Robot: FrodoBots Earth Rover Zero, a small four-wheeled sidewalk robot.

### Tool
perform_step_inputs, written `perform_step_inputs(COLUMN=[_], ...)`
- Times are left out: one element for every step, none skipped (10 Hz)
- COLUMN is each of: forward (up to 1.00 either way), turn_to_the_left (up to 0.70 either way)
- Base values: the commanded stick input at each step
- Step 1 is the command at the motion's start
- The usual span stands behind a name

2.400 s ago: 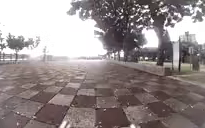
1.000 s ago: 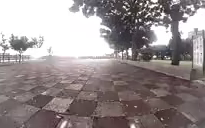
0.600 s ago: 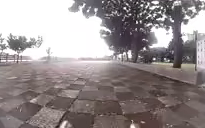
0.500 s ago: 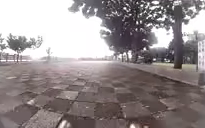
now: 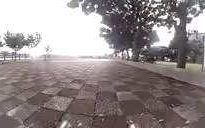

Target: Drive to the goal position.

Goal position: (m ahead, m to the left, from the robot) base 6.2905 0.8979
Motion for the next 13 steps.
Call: perform_step_inputs(forward=[0.7, 0.7, 0.7, 0.7, 0.7, 0.7, 0.7, 0.7, 0.7, 0.7, 0.7, 0.7, 0.7], turn_to_the_left=[0.0, 0.0, 0.0, 0.0, 0.0, 0.0, 0.0, 0.0, 0.0, 0.0, 0.0, 0.0, 0.0])
